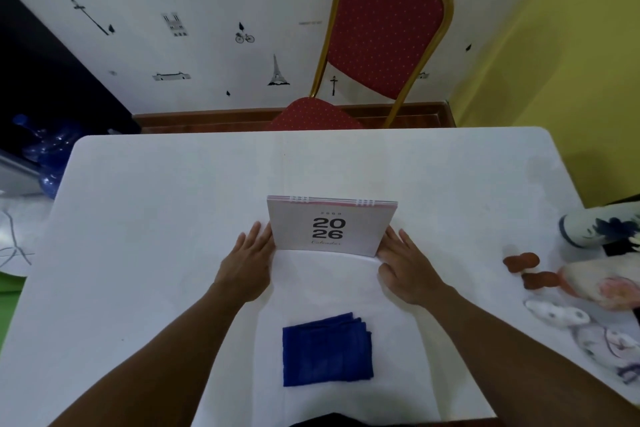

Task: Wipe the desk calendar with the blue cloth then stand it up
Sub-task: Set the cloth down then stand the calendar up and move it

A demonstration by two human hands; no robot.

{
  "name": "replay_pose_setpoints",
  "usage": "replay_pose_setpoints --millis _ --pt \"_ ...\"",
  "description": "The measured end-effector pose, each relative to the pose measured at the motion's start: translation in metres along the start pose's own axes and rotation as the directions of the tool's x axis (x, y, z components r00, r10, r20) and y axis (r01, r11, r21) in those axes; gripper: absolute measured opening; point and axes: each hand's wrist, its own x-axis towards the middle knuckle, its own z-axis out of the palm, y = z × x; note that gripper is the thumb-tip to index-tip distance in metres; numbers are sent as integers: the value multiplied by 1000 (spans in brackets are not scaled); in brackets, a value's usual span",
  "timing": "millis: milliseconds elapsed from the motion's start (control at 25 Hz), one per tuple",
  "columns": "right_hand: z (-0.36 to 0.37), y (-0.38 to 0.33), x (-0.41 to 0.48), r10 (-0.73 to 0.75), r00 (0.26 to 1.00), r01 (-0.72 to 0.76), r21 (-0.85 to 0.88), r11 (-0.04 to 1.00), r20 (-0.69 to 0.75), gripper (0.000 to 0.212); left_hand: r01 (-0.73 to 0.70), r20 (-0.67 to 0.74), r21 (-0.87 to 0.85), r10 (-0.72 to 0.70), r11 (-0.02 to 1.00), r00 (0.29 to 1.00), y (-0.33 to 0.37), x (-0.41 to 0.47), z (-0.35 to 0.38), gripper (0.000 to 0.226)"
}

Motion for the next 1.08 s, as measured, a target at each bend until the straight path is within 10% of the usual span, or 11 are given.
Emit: replay_pose_setpoints --millis 640,1080 --pt "13 -12 -2 109 991 -108 24 994 -77 65 -12 22 2 12 1000 1000 1 -3 4 69" --pt "-7 -39 -9 336 940 -251 542 802 -62 82 93 26 -510 -92 855 995 16 -15 -22 79"
